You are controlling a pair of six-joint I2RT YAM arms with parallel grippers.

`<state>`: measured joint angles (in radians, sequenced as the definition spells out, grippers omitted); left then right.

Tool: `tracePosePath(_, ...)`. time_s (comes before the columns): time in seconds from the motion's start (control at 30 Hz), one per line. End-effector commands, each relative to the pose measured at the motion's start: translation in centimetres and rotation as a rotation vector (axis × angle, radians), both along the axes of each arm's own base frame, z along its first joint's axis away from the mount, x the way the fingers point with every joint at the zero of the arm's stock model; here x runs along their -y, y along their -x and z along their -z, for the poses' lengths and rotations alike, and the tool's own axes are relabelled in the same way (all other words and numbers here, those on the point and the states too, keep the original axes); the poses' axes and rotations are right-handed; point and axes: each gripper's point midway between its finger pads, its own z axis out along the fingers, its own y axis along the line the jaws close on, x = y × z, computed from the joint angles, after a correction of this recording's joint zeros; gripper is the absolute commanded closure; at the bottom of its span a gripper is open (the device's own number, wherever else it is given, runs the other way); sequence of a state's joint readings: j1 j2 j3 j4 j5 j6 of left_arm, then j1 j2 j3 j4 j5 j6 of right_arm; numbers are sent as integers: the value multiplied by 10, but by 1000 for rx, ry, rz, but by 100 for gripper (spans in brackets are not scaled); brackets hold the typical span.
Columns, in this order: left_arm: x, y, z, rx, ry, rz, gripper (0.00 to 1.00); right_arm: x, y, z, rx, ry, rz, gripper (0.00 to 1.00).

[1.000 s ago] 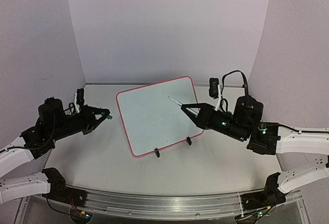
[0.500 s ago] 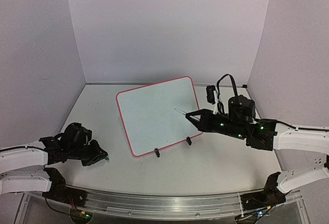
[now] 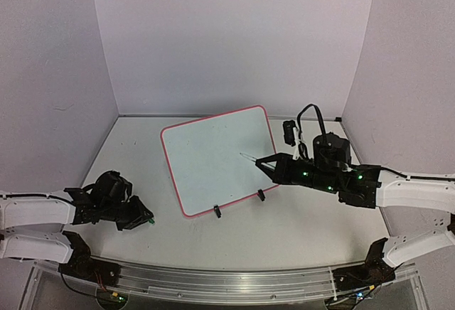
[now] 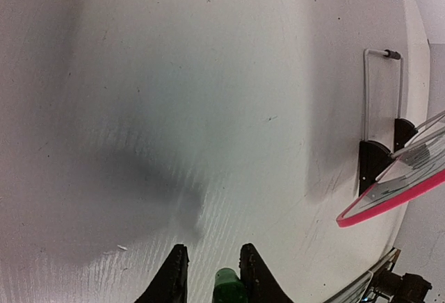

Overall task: Write a sentence on the whiteboard
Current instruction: Hold the whiteboard at the center of the board.

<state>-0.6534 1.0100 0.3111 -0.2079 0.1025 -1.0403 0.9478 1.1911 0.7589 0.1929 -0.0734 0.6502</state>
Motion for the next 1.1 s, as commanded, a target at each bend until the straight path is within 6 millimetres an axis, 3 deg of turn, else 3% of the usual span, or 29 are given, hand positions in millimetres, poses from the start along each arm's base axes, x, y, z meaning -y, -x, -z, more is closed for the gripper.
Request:
tracePosePath(0.0,0,-5,-4,35,-8,11,66,-4,0,-8,22,-11,-11,100)
tracePosePath(0.13,-4,-5,-11,40,-39,10,53,-4,-1,-8,22,-12,-10,100)
tracePosePath(0.3,-10,-3,-15,43,-64,11,44,-3,-2,-6,25,-3,-1,100)
tracePosePath(0.43,-5,-2,-17,48,-41,30,37,-2,-2,-3,24,5,-2,100)
tracePosePath(0.67,-1,-4,-27,75,-36,65,12,-1,-2,-2,23,9,0,100)
tracePosePath(0.73,0,-4,-28,78,-35,72,10,-1,-2,-1,21,10,0,100)
tracePosePath(0.8,3,-4,-28,81,-23,83,15,-1,-2,0,17,11,1,100)
tracePosePath(0.9,5,-3,-27,78,-7,84,48,0,-1,2,11,12,2,100)
tracePosePath(0.93,4,-3,-26,77,-6,82,52,0,-1,3,11,12,1,100)
tracePosePath(1.07,5,-4,-31,87,6,79,50,-2,0,2,10,11,-10,100)
